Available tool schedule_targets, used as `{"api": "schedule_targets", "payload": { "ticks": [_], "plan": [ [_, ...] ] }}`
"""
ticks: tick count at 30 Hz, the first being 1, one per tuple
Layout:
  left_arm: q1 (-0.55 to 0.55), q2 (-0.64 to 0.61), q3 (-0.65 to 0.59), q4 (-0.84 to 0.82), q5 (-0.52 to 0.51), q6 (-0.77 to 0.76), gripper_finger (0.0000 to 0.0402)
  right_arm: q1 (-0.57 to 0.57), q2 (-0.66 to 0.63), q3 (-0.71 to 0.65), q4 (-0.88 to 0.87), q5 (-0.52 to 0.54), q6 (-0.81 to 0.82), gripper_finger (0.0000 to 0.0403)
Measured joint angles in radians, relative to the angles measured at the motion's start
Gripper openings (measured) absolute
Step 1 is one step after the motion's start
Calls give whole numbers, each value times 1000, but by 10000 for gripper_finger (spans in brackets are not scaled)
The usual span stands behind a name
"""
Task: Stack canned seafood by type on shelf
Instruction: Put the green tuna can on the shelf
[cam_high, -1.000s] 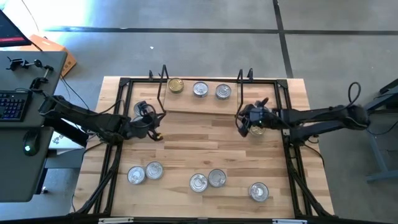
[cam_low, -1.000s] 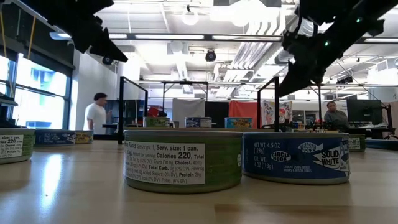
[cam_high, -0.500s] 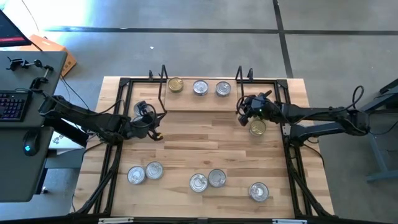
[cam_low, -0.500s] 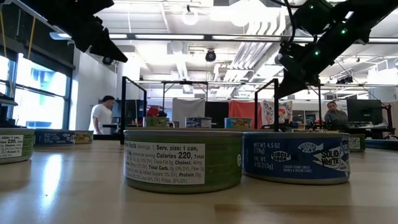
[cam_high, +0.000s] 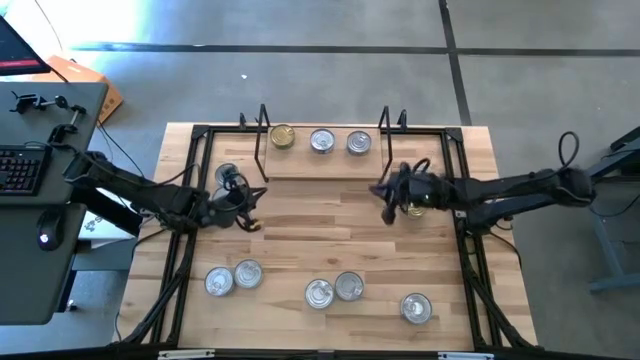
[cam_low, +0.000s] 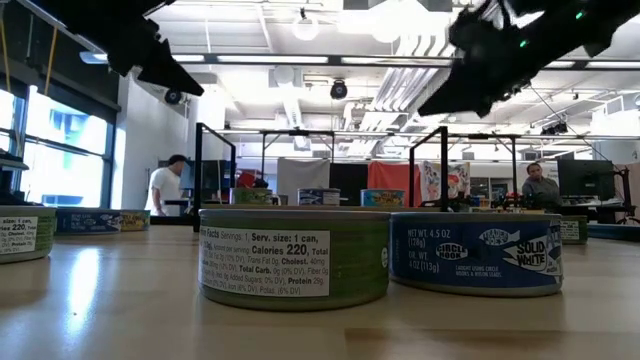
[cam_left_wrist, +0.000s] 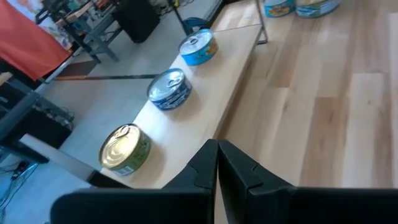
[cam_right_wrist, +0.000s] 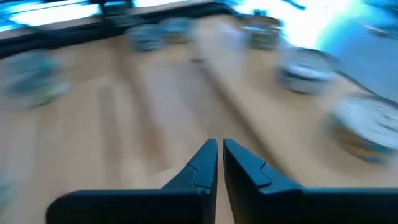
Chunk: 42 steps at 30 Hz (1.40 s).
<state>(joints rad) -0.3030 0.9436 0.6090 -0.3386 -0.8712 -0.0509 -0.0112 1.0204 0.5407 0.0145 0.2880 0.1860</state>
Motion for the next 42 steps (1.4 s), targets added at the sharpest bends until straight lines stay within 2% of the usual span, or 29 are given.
{"api": "schedule_targets", "payload": {
  "ticks": [6,10,14,17,21,24,28,31,34,37,42],
  "plan": [
    [-39,0,0,7,6,1,5,156,1,0,31,-155,-60,18],
    [-44,0,0,26,7,4,5,197,1,0,113,-168,-60,18],
    [-38,0,0,53,1,76,5,202,1,0,204,-167,-77,20],
    [-38,0,0,56,1,125,5,201,1,6,193,-159,-76,37],
    [-38,0,0,60,0,187,5,207,1,96,-5,-151,30,81],
    [-38,0,0,81,1,217,5,234,2,198,-316,-86,162,110],
    [-38,0,0,80,1,150,5,269,22,318,-767,-35,356,116],
    [-38,0,0,73,15,75,5,287,35,329,-980,-1,500,108],
    [-38,0,0,74,59,31,5,286,39,280,-1107,39,678,94],
    [-38,0,0,74,85,14,5,263,42,191,-1150,52,835,77],
    [-38,0,0,74,86,-71,5,225,43,71,-1103,2,884,54]
  ]
}}
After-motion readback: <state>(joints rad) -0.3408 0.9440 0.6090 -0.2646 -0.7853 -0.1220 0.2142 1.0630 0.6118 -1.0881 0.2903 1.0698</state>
